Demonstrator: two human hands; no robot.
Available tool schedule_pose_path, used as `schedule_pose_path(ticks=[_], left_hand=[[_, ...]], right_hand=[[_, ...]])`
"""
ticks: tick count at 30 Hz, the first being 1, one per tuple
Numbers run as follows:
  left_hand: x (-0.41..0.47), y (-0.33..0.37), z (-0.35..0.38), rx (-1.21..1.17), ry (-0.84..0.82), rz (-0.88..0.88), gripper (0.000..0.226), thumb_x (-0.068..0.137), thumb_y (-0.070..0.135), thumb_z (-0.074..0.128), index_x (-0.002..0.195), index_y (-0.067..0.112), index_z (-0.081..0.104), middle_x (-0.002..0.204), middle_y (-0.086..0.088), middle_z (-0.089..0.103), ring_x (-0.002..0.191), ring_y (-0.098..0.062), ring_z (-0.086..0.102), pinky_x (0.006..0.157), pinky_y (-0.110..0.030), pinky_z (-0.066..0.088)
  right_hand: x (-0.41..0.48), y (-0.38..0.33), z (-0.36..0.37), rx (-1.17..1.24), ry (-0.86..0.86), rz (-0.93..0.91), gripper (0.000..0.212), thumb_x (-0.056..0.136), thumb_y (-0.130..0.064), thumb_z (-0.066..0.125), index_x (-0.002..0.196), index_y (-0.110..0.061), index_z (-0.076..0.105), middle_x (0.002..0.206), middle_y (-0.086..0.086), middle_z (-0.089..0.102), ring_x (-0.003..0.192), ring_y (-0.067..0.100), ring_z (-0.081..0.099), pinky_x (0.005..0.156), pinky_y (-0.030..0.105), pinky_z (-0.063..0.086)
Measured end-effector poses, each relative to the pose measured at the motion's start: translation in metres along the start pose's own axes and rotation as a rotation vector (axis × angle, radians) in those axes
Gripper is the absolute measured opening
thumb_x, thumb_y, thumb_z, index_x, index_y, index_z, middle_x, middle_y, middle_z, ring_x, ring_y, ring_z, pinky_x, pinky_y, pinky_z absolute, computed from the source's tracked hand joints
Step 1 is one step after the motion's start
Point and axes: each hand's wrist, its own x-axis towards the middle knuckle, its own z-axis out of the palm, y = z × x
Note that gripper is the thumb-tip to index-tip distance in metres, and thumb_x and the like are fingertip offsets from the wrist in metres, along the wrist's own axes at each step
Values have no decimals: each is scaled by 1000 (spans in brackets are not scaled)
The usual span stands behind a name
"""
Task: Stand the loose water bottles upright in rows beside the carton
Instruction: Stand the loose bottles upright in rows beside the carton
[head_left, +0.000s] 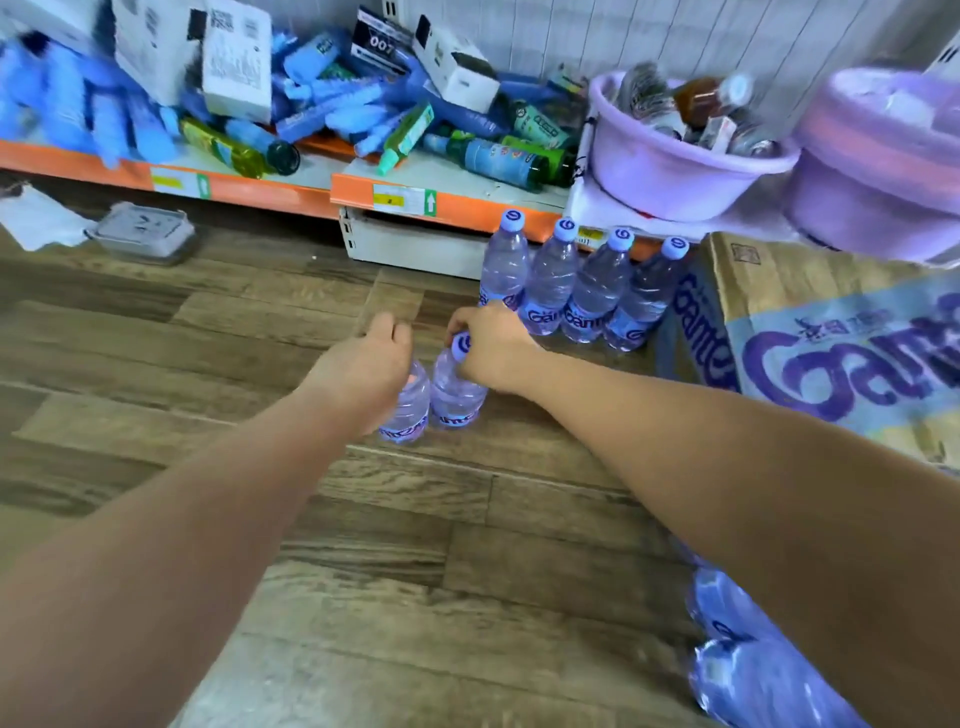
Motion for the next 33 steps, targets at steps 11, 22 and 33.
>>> schedule_pose_path(ticks=[11, 22, 33], left_hand=[[-165, 120, -46, -25, -142, -74, 46, 92, 28, 55, 126, 1, 42, 128, -19, 47, 113, -36, 55, 94, -37, 46], [-285, 253, -86, 140, -247, 79, 41, 86, 37, 57, 107, 2, 63, 107, -15, 68, 103, -32, 61, 80, -32, 46], [-307, 373, -73, -10, -192, 188, 33, 76, 32, 63, 91, 3, 61, 91, -13, 67, 95, -36, 62, 71, -33, 47]], right_hand=[[-186, 31, -74, -41, -90, -249, 24, 78, -20, 71, 100, -13, 70, 102, 5, 67, 109, 20, 56, 78, 23, 41], [-359, 74, -118, -4, -112, -295, 21, 81, -15, 66, 101, -13, 71, 83, -3, 56, 77, 11, 50, 62, 16, 38], [-444, 169, -156, -129, -288, -105, 23, 80, -15, 69, 101, -7, 65, 73, -6, 50, 73, 22, 61, 57, 23, 43]])
